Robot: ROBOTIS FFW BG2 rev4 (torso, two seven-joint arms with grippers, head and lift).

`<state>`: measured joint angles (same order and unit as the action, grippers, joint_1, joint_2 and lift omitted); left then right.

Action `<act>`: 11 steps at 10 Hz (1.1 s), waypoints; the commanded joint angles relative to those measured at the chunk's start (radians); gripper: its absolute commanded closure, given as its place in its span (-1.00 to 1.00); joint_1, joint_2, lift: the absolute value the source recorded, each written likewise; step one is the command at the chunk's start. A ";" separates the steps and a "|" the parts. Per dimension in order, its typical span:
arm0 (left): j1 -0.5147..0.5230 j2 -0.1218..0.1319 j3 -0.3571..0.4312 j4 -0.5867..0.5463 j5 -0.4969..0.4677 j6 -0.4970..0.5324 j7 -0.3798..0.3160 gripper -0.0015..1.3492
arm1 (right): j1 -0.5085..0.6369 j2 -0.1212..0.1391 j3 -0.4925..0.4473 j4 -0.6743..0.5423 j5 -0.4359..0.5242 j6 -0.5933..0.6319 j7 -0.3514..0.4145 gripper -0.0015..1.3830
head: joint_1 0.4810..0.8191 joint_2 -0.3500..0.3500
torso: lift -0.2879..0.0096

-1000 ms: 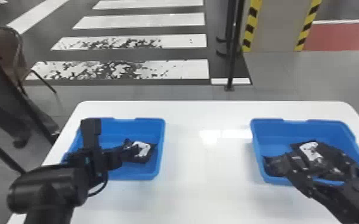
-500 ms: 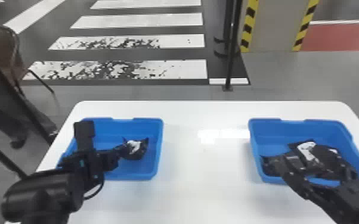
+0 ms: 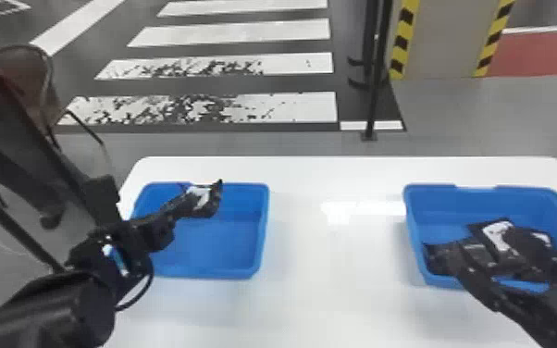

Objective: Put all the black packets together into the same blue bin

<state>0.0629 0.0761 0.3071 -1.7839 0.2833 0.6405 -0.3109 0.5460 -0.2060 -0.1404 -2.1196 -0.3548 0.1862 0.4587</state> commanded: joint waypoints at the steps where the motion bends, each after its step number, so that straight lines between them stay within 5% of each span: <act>1: 0.052 -0.010 -0.010 -0.078 0.124 -0.017 0.000 0.79 | -0.040 -0.006 0.017 -0.002 -0.002 0.015 0.001 -0.81 | 0.27 0.37 | 0.20; 6: 0.104 -0.010 -0.249 -0.100 0.644 0.086 -0.025 0.79 | -0.276 -0.033 0.192 0.069 -0.086 -0.039 0.000 -0.81 | 0.27 0.00 | 0.20; 11: 0.065 -0.001 -0.367 -0.095 0.740 0.130 -0.022 0.79 | -0.406 -0.055 0.376 0.182 -0.142 -0.059 0.000 -0.81 | 0.27 -0.18 | 0.20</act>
<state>0.1330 0.0733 -0.0490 -1.8816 1.0239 0.7693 -0.3330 0.1521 -0.2578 0.2120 -1.9481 -0.4895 0.1277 0.4586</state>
